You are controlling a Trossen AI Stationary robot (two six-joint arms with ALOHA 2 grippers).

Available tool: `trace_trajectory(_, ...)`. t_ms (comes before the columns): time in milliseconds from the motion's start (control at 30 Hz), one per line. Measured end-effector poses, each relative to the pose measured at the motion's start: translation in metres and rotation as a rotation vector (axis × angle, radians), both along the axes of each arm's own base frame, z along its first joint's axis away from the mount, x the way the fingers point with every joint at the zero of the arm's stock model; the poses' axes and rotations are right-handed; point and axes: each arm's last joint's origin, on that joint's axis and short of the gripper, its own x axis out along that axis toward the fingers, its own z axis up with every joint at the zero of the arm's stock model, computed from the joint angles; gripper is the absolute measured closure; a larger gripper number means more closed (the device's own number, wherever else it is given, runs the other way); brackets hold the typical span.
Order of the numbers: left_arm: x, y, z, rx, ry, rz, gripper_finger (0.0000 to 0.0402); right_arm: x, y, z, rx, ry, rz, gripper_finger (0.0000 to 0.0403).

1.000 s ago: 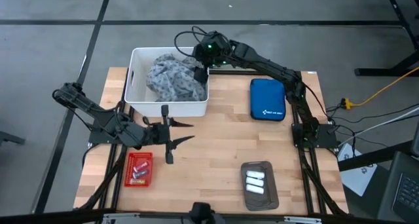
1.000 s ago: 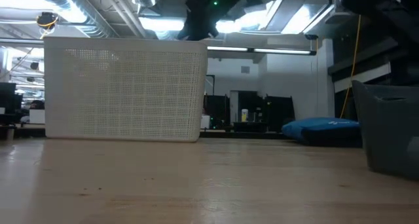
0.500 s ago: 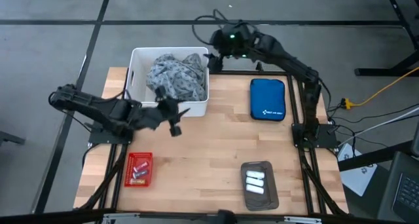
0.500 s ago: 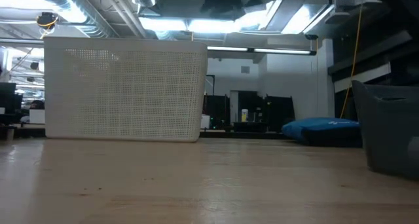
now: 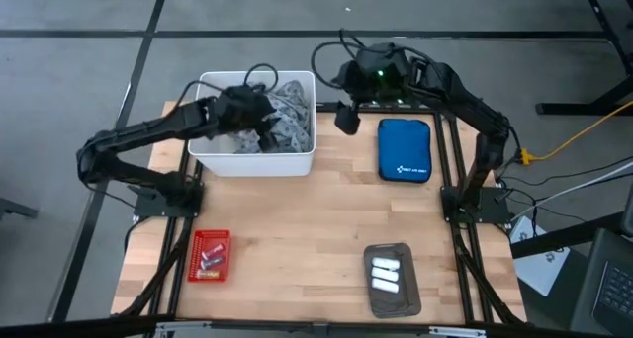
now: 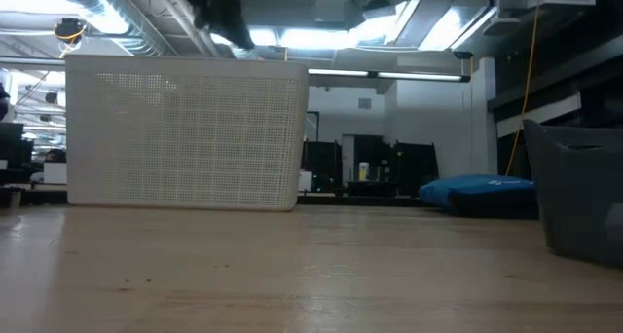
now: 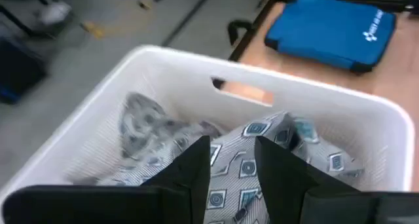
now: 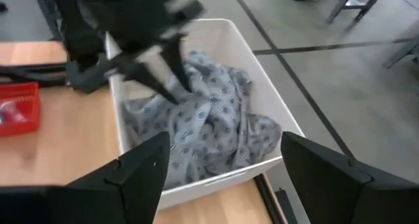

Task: Pick & Place Medicine items
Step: Put the gray patient gown into the white bin, then return to Home Position

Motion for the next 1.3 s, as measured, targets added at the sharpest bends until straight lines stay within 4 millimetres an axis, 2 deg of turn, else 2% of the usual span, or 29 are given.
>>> trace_trajectory(67, -0.003, 0.012, -0.010, -0.060, 0.005, -0.016, 0.0290, -0.003, 0.007, 0.001, -0.008, 0.021, 0.001, 0.0111)
trace_trajectory(233, -0.018, 0.036, -0.056, -0.153, 0.105, 0.054, 0.0289, -0.007, 0.018, 0.000, -0.045, 0.068, -0.029, 0.0111)
trace_trajectory(500, -0.051, 0.066, -0.128, -0.258, 0.148, 0.204, 0.0287, -0.007, 0.024, -0.001, -0.047, 0.076, -0.014, 0.0111)
trace_trajectory(600, -0.065, 0.071, -0.148, -0.340, 0.145, 0.219, 0.0288, -0.007, 0.024, -0.001, -0.047, 0.076, -0.014, 0.0111)
trace_trajectory(700, -0.077, 0.075, -0.159, -0.397, 0.148, 0.250, 0.0287, -0.007, 0.024, -0.001, -0.047, 0.075, -0.014, 0.0111)
trace_trajectory(867, -0.079, 0.080, -0.152, -0.368, 0.062, 0.261, 0.0287, -0.007, 0.024, -0.001, -0.048, 0.075, -0.014, 0.0111)
trace_trajectory(1000, -0.074, 0.080, -0.131, -0.361, -0.063, 0.184, 0.0288, -0.007, 0.024, -0.001, -0.052, 0.077, -0.011, 0.0111)
trace_trajectory(1133, -0.071, 0.073, -0.091, -0.319, -0.202, 0.088, 0.0288, -0.007, 0.024, -0.001, -0.067, 0.084, 0.000, 0.0111)
trace_trajectory(1300, -0.072, 0.048, -0.036, -0.238, -0.391, -0.084, 0.0288, -0.006, 0.025, 0.000, -0.074, 0.079, 0.025, 0.0111)
